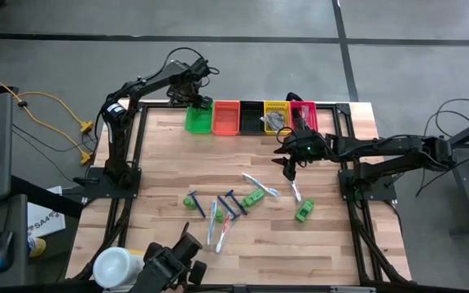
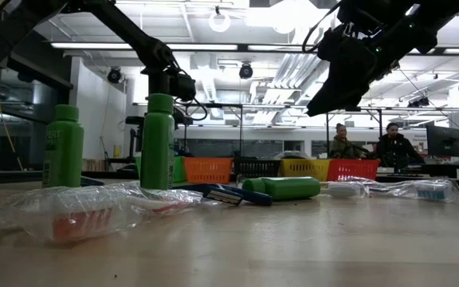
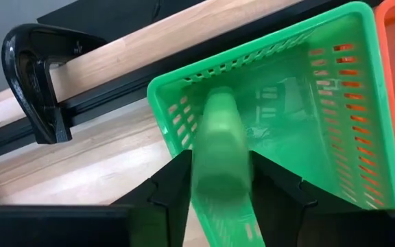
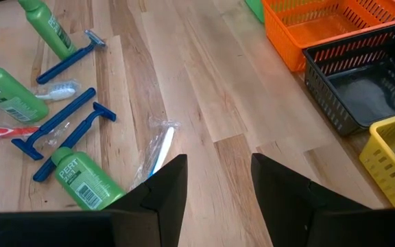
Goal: Pick & Place Travel size toiletries
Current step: Put the green shampoo bottle into the green bin
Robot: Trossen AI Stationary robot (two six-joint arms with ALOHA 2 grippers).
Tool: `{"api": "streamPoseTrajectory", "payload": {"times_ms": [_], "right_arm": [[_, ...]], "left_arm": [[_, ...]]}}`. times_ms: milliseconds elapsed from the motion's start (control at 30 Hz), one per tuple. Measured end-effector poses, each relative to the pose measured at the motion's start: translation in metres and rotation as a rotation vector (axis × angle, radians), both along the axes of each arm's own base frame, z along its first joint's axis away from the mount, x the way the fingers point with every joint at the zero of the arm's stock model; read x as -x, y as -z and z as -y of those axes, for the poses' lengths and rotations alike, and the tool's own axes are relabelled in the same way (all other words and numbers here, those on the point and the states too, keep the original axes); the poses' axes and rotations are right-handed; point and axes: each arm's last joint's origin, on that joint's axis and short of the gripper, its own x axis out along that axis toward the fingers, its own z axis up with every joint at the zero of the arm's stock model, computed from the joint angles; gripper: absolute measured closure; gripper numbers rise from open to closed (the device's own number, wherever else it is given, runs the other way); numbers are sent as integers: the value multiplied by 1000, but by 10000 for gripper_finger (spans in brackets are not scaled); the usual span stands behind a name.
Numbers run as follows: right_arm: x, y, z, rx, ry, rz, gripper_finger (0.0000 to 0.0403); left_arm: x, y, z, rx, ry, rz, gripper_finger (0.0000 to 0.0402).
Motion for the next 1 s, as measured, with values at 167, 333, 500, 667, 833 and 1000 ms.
{"api": "streamPoseTrajectory", "payload": {"times_ms": [167,333,500,667,833,1000], "right_arm": [[0,0,0,0,0,0,247],[0,0,0,0,0,-1,247],[0,0,0,0,0,-1,247],[0,0,0,-2,1,-1,247],[1,1,0,-11,6,-14,247],[2,2,-1,-22,9,-27,247]], "left_arm": [[-1,0,-1,-7,0,6,245],[-1,0,-2,-22,-3,1,243],[-2,-1,-2,-33,14,6,243],[1,-7,2,-26,58,-9,243],[4,-27,22,-20,144,-58,242],[4,-58,66,8,260,-113,242]]}}
